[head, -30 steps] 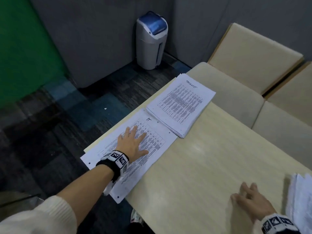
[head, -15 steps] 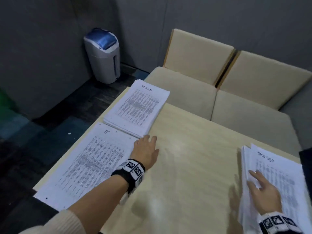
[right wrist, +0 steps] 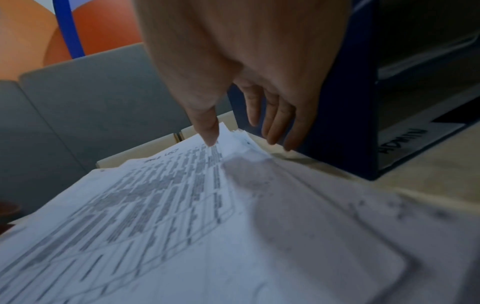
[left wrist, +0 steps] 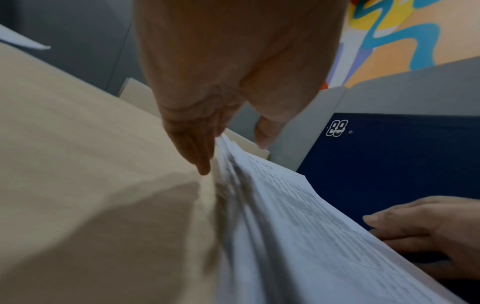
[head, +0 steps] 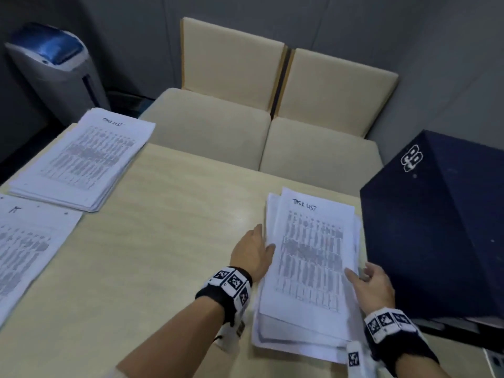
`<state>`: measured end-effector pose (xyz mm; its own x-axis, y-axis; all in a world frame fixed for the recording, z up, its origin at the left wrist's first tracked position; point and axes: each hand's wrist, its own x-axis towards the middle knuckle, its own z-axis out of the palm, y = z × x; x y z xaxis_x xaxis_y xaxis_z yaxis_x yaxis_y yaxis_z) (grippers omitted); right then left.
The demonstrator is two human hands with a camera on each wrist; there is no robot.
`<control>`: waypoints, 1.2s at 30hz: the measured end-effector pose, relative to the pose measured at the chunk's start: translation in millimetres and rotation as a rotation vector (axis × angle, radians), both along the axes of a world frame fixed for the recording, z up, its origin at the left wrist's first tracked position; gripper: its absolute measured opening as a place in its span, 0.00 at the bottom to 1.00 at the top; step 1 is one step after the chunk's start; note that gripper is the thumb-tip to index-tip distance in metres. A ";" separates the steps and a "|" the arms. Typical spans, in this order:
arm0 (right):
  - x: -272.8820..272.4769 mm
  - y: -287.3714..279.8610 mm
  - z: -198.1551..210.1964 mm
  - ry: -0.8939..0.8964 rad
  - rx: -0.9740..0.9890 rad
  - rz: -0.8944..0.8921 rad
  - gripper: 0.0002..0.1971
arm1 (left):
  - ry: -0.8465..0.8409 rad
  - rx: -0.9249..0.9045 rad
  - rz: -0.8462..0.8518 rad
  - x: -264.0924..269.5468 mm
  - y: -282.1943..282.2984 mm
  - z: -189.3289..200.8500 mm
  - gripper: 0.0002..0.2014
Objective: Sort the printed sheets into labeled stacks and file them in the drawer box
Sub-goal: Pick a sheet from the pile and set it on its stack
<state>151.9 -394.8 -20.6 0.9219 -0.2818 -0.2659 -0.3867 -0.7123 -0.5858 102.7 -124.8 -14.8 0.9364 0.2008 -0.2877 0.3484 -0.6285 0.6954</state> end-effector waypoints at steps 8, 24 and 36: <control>27.5 -3.5 -6.3 -0.040 0.133 0.022 0.24 | -0.010 0.129 0.267 10.8 -35.3 -10.7 0.21; 16.5 -17.7 19.5 -0.197 0.062 0.190 0.11 | 0.123 0.183 0.318 11.2 -28.0 -12.7 0.18; 0.2 -20.2 24.3 -0.309 0.584 -0.016 0.14 | 0.115 0.238 0.202 24.4 -60.8 -11.2 0.22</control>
<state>152.1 -415.1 3.7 0.9773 -0.1855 -0.1028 -0.1464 -0.2392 -0.9599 127.1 -185.5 -26.0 0.8352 0.4530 -0.3118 0.5499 -0.6789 0.4865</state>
